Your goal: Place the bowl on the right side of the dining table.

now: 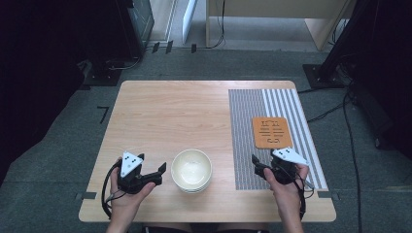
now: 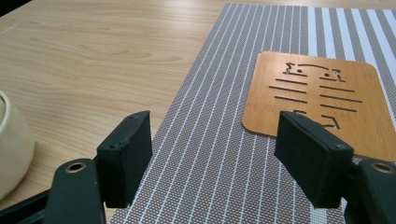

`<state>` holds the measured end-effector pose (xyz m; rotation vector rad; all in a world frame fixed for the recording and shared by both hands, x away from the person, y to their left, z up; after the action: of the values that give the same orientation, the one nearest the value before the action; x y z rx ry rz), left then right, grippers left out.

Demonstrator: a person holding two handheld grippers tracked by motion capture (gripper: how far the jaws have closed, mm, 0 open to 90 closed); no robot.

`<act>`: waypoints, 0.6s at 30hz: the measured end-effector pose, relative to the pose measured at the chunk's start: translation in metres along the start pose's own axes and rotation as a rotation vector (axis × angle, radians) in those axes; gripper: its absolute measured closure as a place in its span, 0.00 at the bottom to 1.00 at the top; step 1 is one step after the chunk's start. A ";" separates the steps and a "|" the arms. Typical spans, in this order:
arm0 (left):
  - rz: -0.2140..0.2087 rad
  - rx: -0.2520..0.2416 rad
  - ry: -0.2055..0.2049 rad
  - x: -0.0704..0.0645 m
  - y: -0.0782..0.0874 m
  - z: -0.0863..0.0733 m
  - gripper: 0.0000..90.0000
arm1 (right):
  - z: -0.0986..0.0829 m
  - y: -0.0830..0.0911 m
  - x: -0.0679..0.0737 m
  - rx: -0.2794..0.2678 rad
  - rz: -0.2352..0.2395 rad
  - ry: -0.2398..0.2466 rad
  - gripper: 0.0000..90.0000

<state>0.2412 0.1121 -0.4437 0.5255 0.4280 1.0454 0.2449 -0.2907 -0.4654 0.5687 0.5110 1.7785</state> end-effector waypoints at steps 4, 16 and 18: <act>-0.027 -0.005 0.005 -0.003 0.001 0.005 0.17 | 0.001 0.001 0.004 -0.006 -0.007 0.016 0.30; -0.065 -0.046 -0.005 -0.016 0.011 0.028 0.17 | 0.012 0.012 0.021 -0.040 0.015 0.036 0.30; -0.071 -0.045 -0.013 -0.017 0.010 0.032 0.17 | 0.016 0.013 0.029 -0.047 0.037 0.048 0.30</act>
<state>0.2448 0.0946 -0.4108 0.4737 0.4078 0.9806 0.2381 -0.2658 -0.4416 0.5068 0.4932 1.8382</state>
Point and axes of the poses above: each handheld gripper's, and its own axes: y roughly backward along the jaws, z roughly out of its top, x roughly to its left, the point moved 2 cm from there along -y, roughly forward along the jaws, and after that the axes turned 5 degrees about x, right-handed, at the moved point
